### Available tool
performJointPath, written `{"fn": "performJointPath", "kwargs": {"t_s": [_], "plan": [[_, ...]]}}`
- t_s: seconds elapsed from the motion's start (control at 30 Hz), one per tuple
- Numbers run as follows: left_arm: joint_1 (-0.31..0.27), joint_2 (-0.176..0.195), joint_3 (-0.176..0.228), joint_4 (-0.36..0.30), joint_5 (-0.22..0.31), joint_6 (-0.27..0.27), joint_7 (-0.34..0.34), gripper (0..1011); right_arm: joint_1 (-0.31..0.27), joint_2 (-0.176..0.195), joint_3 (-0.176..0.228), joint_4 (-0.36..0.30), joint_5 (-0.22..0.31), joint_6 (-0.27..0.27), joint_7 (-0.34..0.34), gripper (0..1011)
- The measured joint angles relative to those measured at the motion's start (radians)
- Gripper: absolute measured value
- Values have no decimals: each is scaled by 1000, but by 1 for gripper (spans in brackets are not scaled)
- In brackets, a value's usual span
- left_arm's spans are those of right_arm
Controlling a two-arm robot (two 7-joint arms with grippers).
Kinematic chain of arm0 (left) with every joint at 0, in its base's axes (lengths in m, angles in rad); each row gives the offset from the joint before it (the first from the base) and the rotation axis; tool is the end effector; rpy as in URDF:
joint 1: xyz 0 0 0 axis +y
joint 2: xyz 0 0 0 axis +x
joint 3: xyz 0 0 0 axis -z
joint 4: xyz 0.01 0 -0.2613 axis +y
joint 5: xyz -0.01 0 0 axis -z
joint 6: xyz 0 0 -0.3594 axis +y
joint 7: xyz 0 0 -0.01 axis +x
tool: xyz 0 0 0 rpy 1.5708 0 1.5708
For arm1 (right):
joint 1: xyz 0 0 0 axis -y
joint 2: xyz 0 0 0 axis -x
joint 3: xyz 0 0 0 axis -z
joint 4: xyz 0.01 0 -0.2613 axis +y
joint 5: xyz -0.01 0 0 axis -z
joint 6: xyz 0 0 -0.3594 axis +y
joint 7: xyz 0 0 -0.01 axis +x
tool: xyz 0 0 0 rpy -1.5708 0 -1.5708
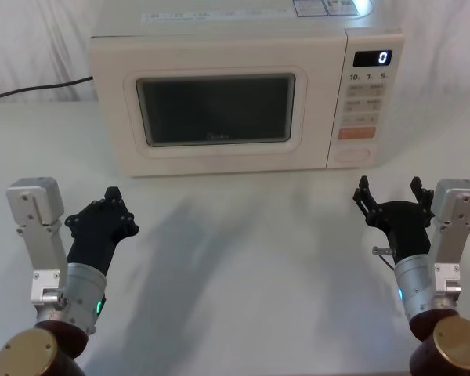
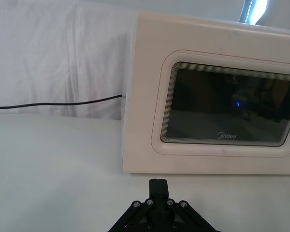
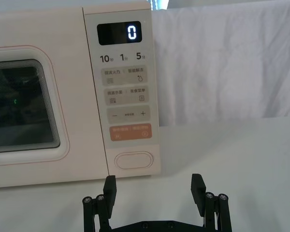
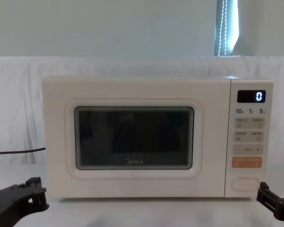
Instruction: Press the button to open the microwave door with one hand; close the microwave door with the other hand.
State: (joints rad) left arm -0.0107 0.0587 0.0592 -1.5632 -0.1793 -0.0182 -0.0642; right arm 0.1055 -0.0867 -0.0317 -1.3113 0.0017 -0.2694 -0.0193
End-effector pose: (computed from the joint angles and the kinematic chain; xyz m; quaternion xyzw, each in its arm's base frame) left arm 0.3816 -0.0063 -0.2707 -0.0488 0.0360 0.6616 0.7474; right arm 0.4006 0.0430 -0.3203 0.0720 -0.0098 -0.6995 0.7109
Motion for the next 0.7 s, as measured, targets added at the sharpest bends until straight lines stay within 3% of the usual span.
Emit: {"fn": "performJointPath", "kwargs": {"t_s": [0.3,0.7], "plan": [[0,0,0,0,0,0,0,222,0,0,0,0,0,0,0,1002],[0,0,0,0,0,0,0,600,0,0,0,0,0,0,0,1002]]}}
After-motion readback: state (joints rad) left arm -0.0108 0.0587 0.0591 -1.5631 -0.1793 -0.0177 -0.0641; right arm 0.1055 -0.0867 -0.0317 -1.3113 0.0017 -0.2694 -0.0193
